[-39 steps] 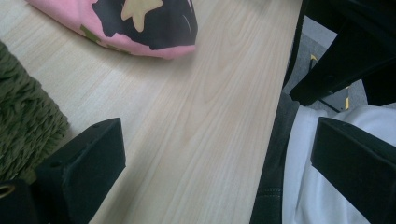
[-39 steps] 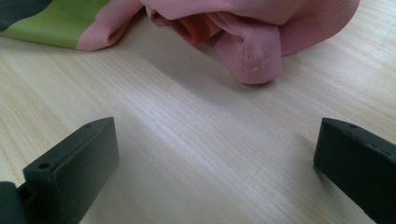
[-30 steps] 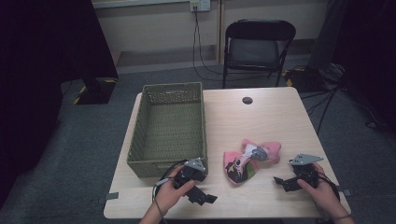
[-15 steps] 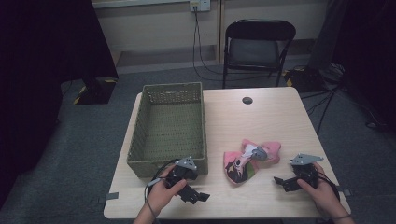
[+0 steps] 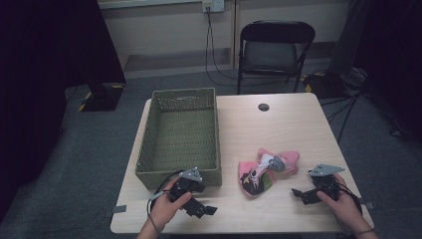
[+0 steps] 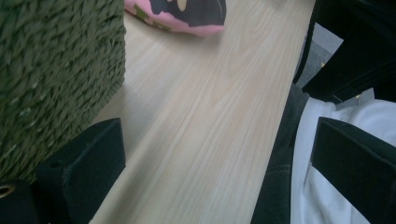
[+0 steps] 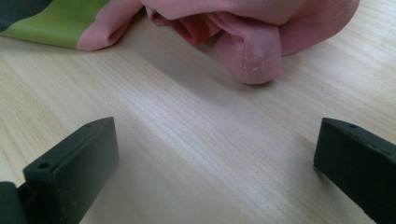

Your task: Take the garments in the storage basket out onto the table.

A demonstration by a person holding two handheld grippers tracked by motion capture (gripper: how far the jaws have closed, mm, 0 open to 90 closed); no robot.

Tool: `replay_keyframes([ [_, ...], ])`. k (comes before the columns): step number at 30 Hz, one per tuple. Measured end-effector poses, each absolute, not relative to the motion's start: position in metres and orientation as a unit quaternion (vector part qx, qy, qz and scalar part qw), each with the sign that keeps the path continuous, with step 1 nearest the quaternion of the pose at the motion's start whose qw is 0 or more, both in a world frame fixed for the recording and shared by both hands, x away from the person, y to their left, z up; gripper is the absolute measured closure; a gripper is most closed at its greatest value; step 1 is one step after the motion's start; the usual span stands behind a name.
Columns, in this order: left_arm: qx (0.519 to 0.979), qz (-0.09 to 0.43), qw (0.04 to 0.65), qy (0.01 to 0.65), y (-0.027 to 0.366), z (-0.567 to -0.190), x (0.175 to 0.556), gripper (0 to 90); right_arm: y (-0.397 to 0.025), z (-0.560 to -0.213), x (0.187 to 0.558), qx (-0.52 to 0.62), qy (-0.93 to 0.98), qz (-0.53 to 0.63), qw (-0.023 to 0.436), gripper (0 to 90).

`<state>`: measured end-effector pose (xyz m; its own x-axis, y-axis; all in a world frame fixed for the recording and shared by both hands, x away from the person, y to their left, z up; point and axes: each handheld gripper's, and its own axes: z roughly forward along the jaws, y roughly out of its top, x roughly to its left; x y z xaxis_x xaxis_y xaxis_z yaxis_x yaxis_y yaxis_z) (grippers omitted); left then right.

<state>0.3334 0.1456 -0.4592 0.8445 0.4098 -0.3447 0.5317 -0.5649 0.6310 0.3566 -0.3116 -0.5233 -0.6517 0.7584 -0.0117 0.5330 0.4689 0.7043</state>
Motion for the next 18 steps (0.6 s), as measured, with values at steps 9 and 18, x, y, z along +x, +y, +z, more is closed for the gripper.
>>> replay_keyframes([
  [9,0.882,-0.078,0.376,0.272,0.157,-0.463,0.332,2.7,-0.312,-0.523,0.357,0.384,0.841,0.344,0.164,0.0],
  [18,0.884,-0.083,0.375,0.266,0.166,-0.464,0.332,2.7,-0.312,-0.523,0.357,0.384,0.841,0.344,0.164,0.0],
])
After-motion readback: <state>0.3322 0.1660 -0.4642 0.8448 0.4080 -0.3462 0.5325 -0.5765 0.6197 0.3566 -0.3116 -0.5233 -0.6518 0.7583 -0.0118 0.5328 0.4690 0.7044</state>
